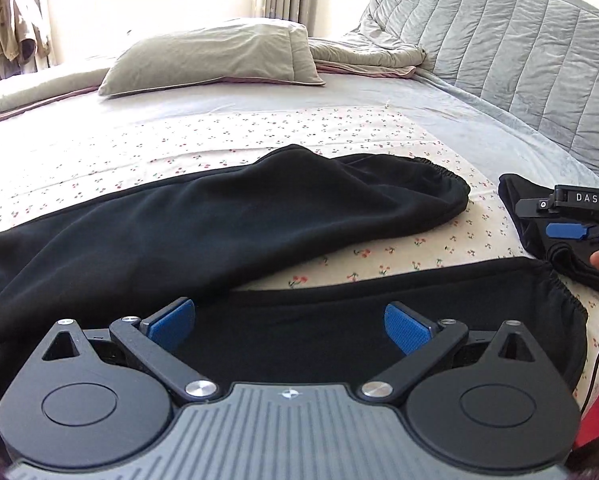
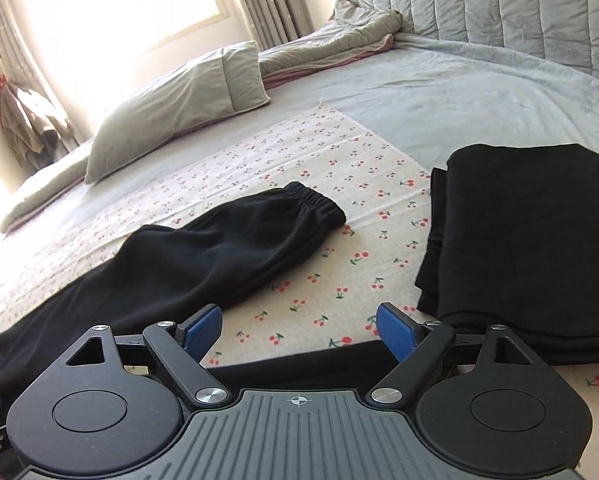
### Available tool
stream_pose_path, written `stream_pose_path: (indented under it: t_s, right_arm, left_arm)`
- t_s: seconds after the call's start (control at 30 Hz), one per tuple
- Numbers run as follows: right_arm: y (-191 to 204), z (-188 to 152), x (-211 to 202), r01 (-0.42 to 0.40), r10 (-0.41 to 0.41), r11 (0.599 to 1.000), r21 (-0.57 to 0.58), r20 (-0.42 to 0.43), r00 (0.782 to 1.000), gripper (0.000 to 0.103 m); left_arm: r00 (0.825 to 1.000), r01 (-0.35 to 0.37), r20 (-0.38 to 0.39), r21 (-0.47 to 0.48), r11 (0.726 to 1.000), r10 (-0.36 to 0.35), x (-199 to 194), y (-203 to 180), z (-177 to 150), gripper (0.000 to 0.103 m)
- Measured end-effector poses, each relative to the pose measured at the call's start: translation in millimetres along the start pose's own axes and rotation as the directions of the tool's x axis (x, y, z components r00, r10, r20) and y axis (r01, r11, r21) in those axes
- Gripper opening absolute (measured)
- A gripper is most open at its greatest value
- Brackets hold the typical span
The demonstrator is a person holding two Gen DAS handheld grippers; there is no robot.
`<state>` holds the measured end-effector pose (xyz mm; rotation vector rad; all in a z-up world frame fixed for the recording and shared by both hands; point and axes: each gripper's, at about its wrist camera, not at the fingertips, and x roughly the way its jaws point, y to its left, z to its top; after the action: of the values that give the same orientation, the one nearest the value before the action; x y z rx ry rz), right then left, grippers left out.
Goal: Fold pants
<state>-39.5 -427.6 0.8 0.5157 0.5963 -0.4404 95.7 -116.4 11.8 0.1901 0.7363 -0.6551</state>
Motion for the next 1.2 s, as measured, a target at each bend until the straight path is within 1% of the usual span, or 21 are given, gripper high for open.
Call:
stream_pose_path:
  t_s: [0.13,0.23,0.3,0.37,0.53,0.6,0.67,0.8,0.87,0.93,1.0,1.03,1.07,1.13,1.2]
  right_arm:
    - [-6,8,23,0.029,-0.029,0.999,0.030,0.012,1.000,0.091]
    - [-15,12,36,-0.007,0.006,0.995,0.099,0.013,1.000,0.092]
    - [-21,13,45,-0.009,0.007,0.991,0.132,0.014,1.000,0.092]
    - [-24,12,51,-0.010,0.008,0.990,0.139,0.019,1.000,0.092]
    - [-30,14,61,-0.050,0.045,0.995,0.083,0.059,0.997,0.092]
    - [-35,14,66,-0.064,0.059,0.994,0.084,0.069,0.996,0.092]
    - [-36,17,72,-0.078,0.073,0.993,0.084,0.067,0.995,0.092]
    - [-37,21,81,-0.083,0.076,0.993,0.084,0.090,0.993,0.092]
    - [-35,22,85,-0.070,0.062,0.994,0.078,0.094,0.994,0.092]
    - [-30,23,89,-0.058,0.051,0.996,0.067,0.106,0.993,0.092]
    - [-25,24,94,-0.064,0.057,0.995,0.070,0.102,0.993,0.086]
    - [-22,24,96,-0.070,0.062,0.995,0.073,0.098,0.993,0.084]
    - [-19,24,99,-0.081,0.074,0.994,0.076,0.092,0.993,0.081]
    - [-14,24,104,-0.092,0.085,0.992,0.084,0.080,0.993,0.079]
    - [-12,22,111,-0.050,0.044,0.993,0.104,0.054,0.998,0.077]
  left_arm:
    - [1.000,0.004,-0.031,0.016,1.000,-0.004,30,-16,27,0.103]
    - [0.997,0.045,-0.060,0.034,0.998,-0.043,55,-27,47,0.103]
    - [0.996,0.060,-0.068,0.049,0.997,-0.057,71,-33,59,0.103]
    - [0.996,0.070,-0.063,0.077,0.995,-0.065,84,-38,72,0.103]
    - [0.998,0.069,-0.014,0.169,0.983,-0.068,122,-53,102,0.103]
    - [0.996,0.083,0.002,0.211,0.974,-0.085,138,-59,114,0.103]
    - [0.993,0.112,0.006,0.255,0.961,-0.117,156,-67,124,0.103]
    - [0.982,0.187,-0.033,0.335,0.924,-0.187,198,-88,145,0.103]
    - [0.978,0.208,-0.049,0.341,0.917,-0.203,220,-96,156,0.101]
    - [0.971,0.240,-0.075,0.320,0.917,-0.228,239,-100,167,0.097]
    - [0.960,0.278,-0.102,0.294,0.915,-0.259,255,-103,176,0.089]
    - [0.954,0.298,-0.117,0.280,0.913,-0.276,260,-104,178,0.087]
    - [0.943,0.330,-0.139,0.260,0.908,-0.303,265,-104,180,0.086]
    - [0.919,0.385,-0.177,0.222,0.896,-0.351,274,-104,183,0.085]
    - [0.893,0.432,-0.222,0.177,0.884,-0.392,285,-107,185,0.081]
